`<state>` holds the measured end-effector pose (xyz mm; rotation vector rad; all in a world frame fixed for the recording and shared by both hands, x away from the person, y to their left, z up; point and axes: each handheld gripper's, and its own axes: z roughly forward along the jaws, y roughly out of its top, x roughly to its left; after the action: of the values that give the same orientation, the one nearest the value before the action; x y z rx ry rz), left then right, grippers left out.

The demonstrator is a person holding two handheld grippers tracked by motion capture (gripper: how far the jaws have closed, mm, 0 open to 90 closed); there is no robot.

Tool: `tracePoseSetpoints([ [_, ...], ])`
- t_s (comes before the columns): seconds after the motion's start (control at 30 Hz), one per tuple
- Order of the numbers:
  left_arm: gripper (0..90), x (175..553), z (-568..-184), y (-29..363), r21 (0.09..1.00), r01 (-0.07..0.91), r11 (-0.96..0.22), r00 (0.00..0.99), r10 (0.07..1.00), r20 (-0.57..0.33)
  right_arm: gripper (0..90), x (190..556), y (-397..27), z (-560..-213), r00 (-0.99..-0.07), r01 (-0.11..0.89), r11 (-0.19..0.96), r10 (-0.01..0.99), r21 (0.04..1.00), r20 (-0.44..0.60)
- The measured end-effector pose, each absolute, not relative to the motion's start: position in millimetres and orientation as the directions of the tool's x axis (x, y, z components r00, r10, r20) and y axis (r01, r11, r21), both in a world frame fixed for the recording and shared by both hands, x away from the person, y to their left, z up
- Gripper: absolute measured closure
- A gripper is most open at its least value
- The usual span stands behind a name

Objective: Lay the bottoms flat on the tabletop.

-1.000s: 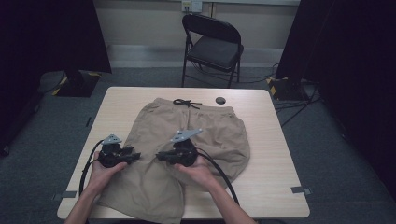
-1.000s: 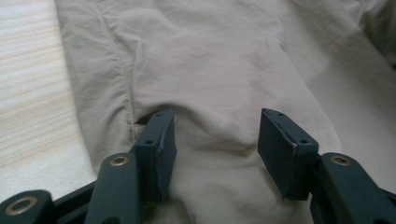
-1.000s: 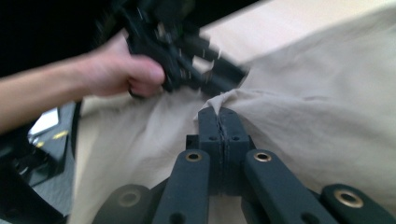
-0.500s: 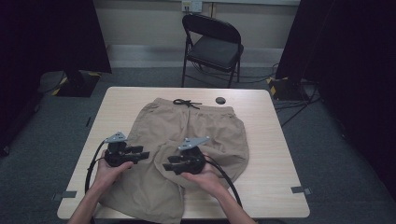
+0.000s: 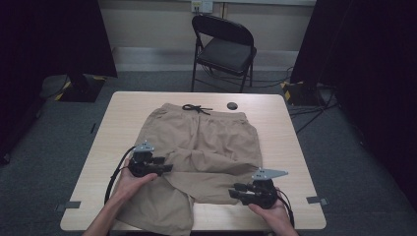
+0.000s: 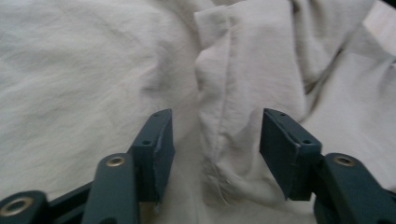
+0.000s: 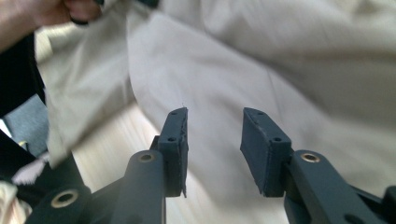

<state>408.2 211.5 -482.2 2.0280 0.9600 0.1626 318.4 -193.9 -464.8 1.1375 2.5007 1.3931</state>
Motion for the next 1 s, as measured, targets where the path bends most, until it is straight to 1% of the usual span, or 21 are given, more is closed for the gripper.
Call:
tracePoseSetpoints([
  [0.03, 56.2, 408.4, -483.9, 210.2, 0.75, 0.573, -0.331, 0.697, 0.678, -0.233, 59.7, 314.2, -197.8, -469.4, -0.721, 0.58, 0.329, 0.633, 0.746, 0.282],
  [0.17, 80.1, 407.8, -483.8, 208.0, 0.756, 0.556, -0.345, 0.721, 0.653, -0.233, 54.0, 309.3, -199.5, -479.6, -0.724, 0.581, 0.347, 0.633, 0.736, 0.273],
  [0.2, 84.2, 407.2, -482.6, 208.4, 0.76, 0.558, -0.334, 0.722, 0.647, -0.245, 52.7, 309.6, -197.8, -480.9, -0.729, 0.576, 0.349, 0.628, 0.739, 0.271],
  [0.23, 86.4, 407.3, -481.9, 209.1, 0.763, 0.556, -0.331, 0.725, 0.642, -0.249, 51.6, 310.7, -194.7, -482.8, -0.736, 0.567, 0.36, 0.625, 0.741, 0.26],
  [0.3, 88.4, 406.7, -479.8, 211.2, 0.769, 0.555, -0.317, 0.721, 0.645, -0.254, 49.8, 312.6, -189.2, -485.8, -0.744, 0.557, 0.387, 0.625, 0.735, 0.235],
  [0.4, 89.1, 407.5, -478.2, 216.4, 0.775, 0.557, -0.298, 0.718, 0.642, -0.27, 49.4, 314.9, -182.7, -489.0, -0.758, 0.536, 0.418, 0.62, 0.733, 0.201],
  [0.5, 89.2, 407.8, -476.1, 220.0, 0.782, 0.557, -0.279, 0.715, 0.64, -0.28, 55.4, 316.1, -177.9, -492.3, -0.766, 0.518, 0.448, 0.623, 0.729, 0.162],
  [0.53, 89.2, 407.8, -475.4, 221.0, 0.784, 0.558, -0.271, 0.714, 0.638, -0.288, 61.0, 316.4, -177.5, -492.4, -0.767, 0.507, 0.456, 0.626, 0.731, 0.142],
  [0.57, 89.2, 408.0, -474.8, 221.9, 0.786, 0.558, -0.266, 0.713, 0.638, -0.29, 73.9, 316.9, -176.9, -492.4, -0.766, 0.506, 0.458, 0.628, 0.73, 0.137],
  [0.6, 89.2, 408.0, -474.6, 222.1, 0.787, 0.558, -0.264, 0.712, 0.639, -0.291, 83.2, 317.8, -176.6, -492.2, -0.762, 0.517, 0.457, 0.631, 0.724, 0.145],
  [0.63, 89.2, 408.1, -474.6, 222.6, 0.787, 0.558, -0.264, 0.712, 0.639, -0.291, 87.7, 319.1, -176.7, -492.1, -0.764, 0.519, 0.455, 0.627, 0.724, 0.153],
  [0.7, 89.1, 408.2, -475.0, 223.3, 0.783, 0.563, -0.263, 0.707, 0.645, -0.291, 89.5, 321.6, -180.3, -486.7, -0.764, 0.521, 0.422, 0.619, 0.743, 0.184],
  [0.8, 89.0, 409.2, -476.6, 222.7, 0.779, 0.569, -0.264, 0.704, 0.647, -0.295, 89.8, 331.0, -189.3, -469.8, -0.751, 0.515, 0.321, 0.616, 0.795, 0.238],
  [0.9, 88.8, 409.5, -478.5, 221.0, 0.773, 0.571, -0.275, 0.705, 0.646, -0.291, 89.9, 346.9, -193.0, -455.0, -0.741, 0.491, 0.267, 0.629, 0.829, 0.236],
  [1.0, 88.5, 410.2, -479.3, 221.3, 0.77, 0.574, -0.28, 0.703, 0.65, -0.288, 89.9, 368.3, -191.8, -447.7, -0.726, 0.492, 0.231, 0.641, 0.84, 0.249],
])
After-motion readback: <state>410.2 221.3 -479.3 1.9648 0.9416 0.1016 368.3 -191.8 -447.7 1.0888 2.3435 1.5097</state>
